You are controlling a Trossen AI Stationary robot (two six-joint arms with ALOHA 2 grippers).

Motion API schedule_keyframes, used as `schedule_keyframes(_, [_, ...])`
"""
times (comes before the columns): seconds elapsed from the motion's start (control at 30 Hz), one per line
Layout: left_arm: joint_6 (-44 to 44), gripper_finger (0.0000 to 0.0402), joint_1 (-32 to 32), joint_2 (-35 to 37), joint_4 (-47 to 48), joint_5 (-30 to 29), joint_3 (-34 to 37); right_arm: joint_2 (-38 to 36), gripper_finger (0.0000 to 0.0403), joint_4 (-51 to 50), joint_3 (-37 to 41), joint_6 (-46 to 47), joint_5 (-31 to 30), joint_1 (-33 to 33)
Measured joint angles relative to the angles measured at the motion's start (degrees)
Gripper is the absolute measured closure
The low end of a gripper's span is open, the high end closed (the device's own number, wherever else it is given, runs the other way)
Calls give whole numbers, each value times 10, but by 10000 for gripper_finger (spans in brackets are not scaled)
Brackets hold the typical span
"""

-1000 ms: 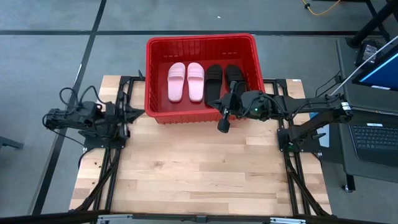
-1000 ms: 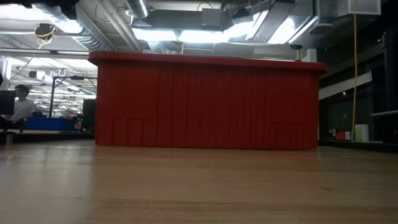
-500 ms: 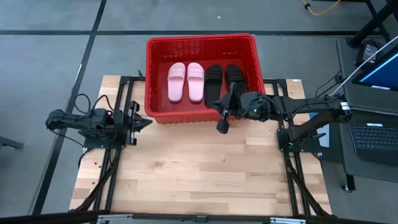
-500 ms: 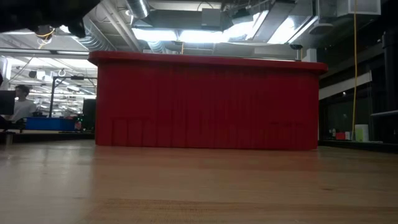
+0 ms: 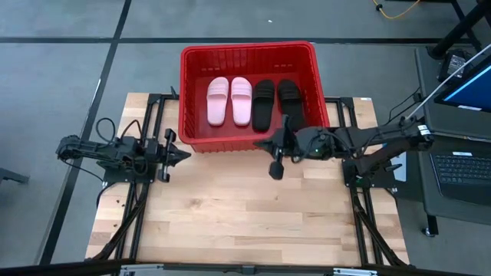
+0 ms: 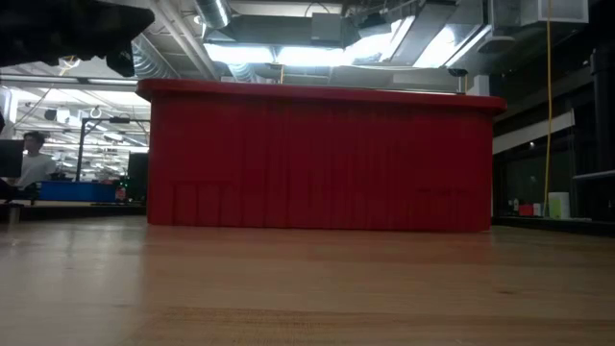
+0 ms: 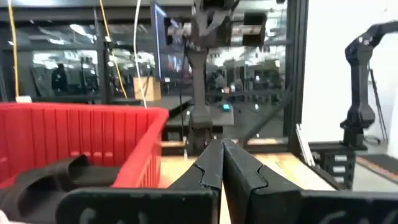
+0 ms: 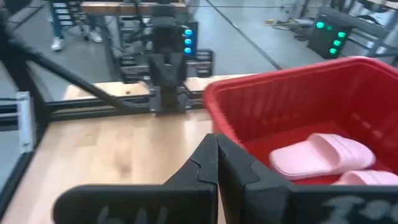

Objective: Pick and place slides into bin
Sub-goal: Return to Home Position

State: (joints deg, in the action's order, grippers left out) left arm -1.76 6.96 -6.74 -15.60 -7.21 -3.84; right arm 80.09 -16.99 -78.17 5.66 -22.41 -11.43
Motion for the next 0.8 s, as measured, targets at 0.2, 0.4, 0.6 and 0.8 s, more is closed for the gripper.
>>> schedule_keyframes(0.2, [-9, 400, 0, 0, 23, 3, 0, 0, 400, 1, 0, 1, -11, -24])
schedule_keyframes(0.4, [-15, 401, 0, 0, 22, 19, 0, 0, 400, 1, 0, 2, -27, -30])
schedule_keyframes(0.6, [-14, 401, 0, 0, 20, 22, 0, 0, 400, 7, 0, 0, -27, -30])
schedule_keyframes(0.8, [-19, 401, 0, 0, 16, 22, 0, 0, 400, 10, 0, -2, -27, -30])
